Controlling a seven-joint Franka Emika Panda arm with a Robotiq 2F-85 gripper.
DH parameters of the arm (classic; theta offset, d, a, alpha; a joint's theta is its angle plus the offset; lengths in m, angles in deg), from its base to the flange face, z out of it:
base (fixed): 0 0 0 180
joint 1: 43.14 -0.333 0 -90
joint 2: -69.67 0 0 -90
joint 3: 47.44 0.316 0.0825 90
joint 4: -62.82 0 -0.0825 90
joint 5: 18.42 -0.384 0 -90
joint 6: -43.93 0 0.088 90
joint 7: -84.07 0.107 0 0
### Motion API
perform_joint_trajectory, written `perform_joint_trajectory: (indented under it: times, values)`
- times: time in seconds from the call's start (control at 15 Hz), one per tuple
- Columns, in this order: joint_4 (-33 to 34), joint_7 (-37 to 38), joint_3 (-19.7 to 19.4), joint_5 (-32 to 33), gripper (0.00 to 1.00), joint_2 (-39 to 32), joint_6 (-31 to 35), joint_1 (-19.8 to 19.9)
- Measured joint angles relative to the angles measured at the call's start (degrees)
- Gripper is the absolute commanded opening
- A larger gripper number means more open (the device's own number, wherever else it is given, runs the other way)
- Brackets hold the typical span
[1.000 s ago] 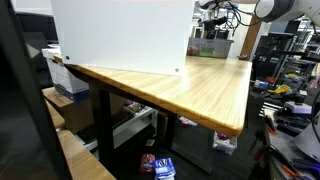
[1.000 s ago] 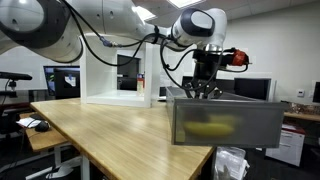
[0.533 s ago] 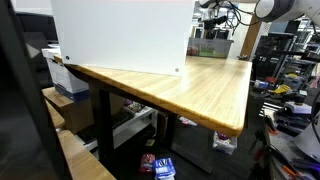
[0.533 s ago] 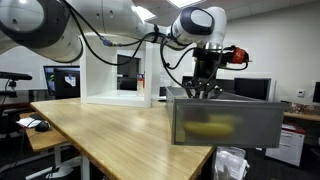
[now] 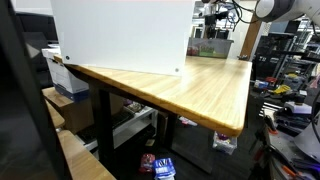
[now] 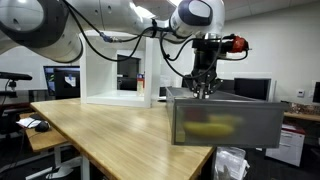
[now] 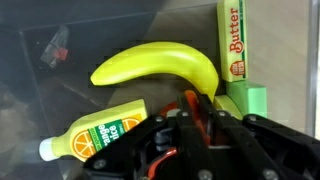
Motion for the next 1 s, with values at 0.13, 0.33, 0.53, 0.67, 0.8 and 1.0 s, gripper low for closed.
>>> perform_joint_trajectory:
  times: [0.13, 0.33, 0.53, 0.67, 0.8, 1.0]
  values:
    - [0.9, 0.0, -0.2, 0.0, 0.04, 0.0, -0.9, 0.0]
    - [1.9, 0.0, -0.5, 0.4, 0.04, 0.0, -2.2, -0.2]
    - [4.9, -0.2, -0.1, 2.3, 0.04, -0.9, -6.6, -0.1]
    - [7.0, -0.8, 0.1, 3.4, 0.04, -1.5, -9.4, -0.1]
    - [9.1, -2.2, 0.1, 5.1, 0.04, -2.3, -11.9, -0.1]
    - [11.3, -3.8, 0.1, 6.8, 0.04, -3.3, -13.7, -0.2]
